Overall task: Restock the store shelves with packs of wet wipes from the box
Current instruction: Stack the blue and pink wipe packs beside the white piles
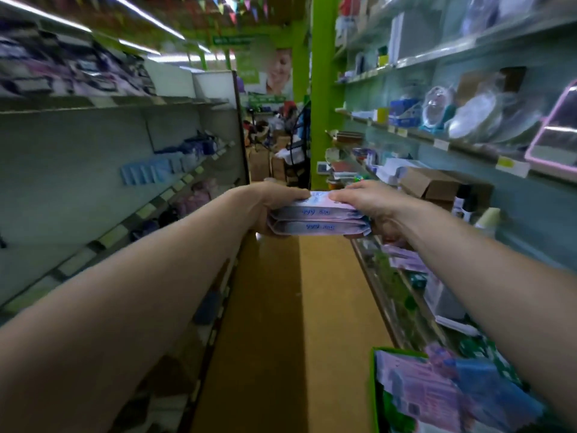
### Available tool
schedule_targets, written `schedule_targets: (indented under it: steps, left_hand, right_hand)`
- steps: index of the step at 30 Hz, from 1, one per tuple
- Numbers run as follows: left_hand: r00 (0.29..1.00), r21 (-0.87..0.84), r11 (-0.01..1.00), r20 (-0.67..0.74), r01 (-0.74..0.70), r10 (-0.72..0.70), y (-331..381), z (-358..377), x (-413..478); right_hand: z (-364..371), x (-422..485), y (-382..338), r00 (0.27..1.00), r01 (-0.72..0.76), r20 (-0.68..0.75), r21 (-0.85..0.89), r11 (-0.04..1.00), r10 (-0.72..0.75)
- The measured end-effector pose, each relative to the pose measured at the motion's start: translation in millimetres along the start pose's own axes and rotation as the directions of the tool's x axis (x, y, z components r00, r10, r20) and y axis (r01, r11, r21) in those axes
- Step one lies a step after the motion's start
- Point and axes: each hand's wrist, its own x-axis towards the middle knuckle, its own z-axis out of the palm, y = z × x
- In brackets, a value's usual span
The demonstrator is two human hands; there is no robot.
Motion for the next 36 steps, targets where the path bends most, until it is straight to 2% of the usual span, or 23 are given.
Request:
schedule_targets:
  steps: [11, 18, 24, 29, 33, 36]
  left_hand:
    - [0.974, -0.078, 0.997, -0.228, -0.020, 0.001, 9.2, -202.1, -58.0]
    - [0.933, -0.133, 0.989, -0.360, -0.058, 0.007, 2.3, -309.7, -103.7]
    - [0.846, -0.087, 0.996, -0.534, -0.036, -0.016, 1.9, -394.7, -133.9]
    - [0.730, -0.052, 0.998, -0.680, 0.037, -0.063, 1.7, -447.6, -161.2]
    - [0.650, -0.118, 0.989, -0.745, 0.093, -0.150, 0.0, -472.8, -181.7]
    - [0.570, -0.193, 0.979, -0.798, 0.066, -0.196, -5.2, -491.2, -193.7]
  right_hand:
    - [150.8, 27.4, -142.3, 0.962, 0.211, 0.175, 0.018, 0.977, -0.211]
    - [240.8, 33.0, -222.6, 0.882, 0.352, 0.339, -0.010, 0.936, -0.328]
    - [314.1, 42.6, -285.3, 0.766, 0.390, 0.516, 0.103, 0.915, -0.384]
    - [364.6, 48.1, -326.6, 0.627, 0.472, 0.629, 0.162, 0.867, -0.459]
    - [402.8, 54.3, -355.1, 0.524, 0.518, 0.708, 0.177, 0.837, -0.474]
    - [431.5, 58.5, -373.5, 0.437, 0.520, 0.772, 0.201, 0.830, -0.461]
